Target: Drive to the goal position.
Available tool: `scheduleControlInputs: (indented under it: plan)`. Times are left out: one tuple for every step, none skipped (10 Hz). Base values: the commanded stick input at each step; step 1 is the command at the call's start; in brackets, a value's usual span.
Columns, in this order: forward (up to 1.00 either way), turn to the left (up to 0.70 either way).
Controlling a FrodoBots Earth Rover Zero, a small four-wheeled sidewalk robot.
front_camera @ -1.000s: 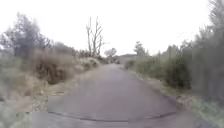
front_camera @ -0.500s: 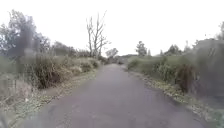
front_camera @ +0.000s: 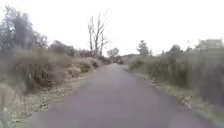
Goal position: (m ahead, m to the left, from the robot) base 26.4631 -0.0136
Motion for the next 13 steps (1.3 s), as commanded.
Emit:
scheduleControlInputs:
  plan:
    - [1.0, 0.0]
    - [1.0, 0.0]
    - [1.0, 0.0]
    - [1.0, 0.0]
    - [1.0, 0.0]
    - [1.0, 0.0]
    - [1.0, 0.0]
    - [1.0, 0.0]
    - [1.0, 0.0]
    - [1.0, 0.0]
    - [1.0, 0.0]
    - [1.0, 0.0]
    - [1.0, 0.0]
